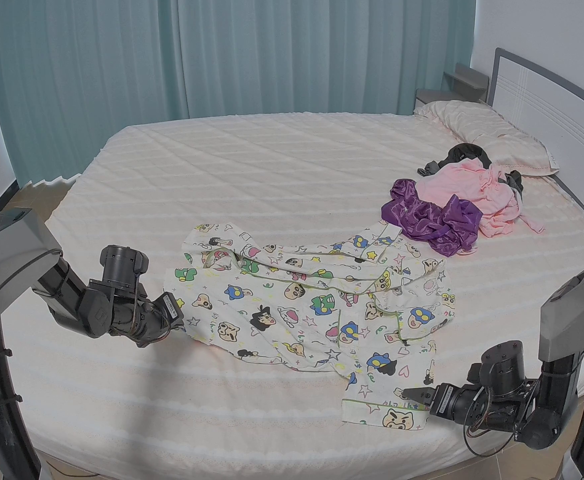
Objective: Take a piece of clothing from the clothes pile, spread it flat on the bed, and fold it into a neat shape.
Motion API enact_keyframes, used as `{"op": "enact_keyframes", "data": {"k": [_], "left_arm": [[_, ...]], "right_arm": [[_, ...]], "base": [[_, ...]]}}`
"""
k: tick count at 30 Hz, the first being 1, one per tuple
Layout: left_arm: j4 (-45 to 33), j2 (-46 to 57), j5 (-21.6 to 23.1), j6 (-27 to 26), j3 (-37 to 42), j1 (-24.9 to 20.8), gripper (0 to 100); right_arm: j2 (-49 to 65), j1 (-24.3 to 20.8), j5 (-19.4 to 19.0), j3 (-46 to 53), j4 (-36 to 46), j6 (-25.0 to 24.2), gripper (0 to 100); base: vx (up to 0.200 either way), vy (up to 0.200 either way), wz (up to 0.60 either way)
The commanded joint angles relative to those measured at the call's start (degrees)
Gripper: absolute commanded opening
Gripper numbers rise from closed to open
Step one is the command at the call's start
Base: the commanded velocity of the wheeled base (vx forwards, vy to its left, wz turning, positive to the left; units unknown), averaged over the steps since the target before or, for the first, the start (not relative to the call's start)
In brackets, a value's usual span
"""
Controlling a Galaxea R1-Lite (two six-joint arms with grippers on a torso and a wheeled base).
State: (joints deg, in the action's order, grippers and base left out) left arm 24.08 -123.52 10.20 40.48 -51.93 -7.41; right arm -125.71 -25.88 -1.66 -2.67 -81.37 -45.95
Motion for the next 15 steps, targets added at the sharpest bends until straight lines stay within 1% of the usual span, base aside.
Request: {"op": "enact_keyframes", "data": {"k": [1, 5, 6, 11, 15], "left_arm": [[0.01, 0.82, -0.1, -0.06, 1.04, 0.12, 0], [0.01, 0.82, -0.1, -0.06, 1.13, 0.12, 0], [-0.08, 0.82, -0.1, -0.06, 1.22, 0.12, 0], [-0.08, 1.08, -0.1, -0.06, 1.66, 0.12, 0], [-0.08, 1.61, -0.1, -0.14, 2.1, 0.12, 0]], "right_arm": [[-2.35, -1.8, -0.1, -0.14, -0.1, 0.16, 100], [-3.93, -3.21, 0.25, -0.76, -1.07, 1.03, 100], [-4.02, -3.21, -0.01, -0.67, -2.21, 1.39, 0], [-7.01, -3.3, -0.01, 0.47, -7.75, 2.18, 0], [-6.65, -3.3, -0.1, 2.14, -8.01, 3.14, 0]], "base": [[0.0, 0.0, 0.0], [0.0, 0.0, 0.0], [0.0, 0.0, 0.0], [0.0, 0.0, 0.0], [0.0, 0.0, 0.0]]}}
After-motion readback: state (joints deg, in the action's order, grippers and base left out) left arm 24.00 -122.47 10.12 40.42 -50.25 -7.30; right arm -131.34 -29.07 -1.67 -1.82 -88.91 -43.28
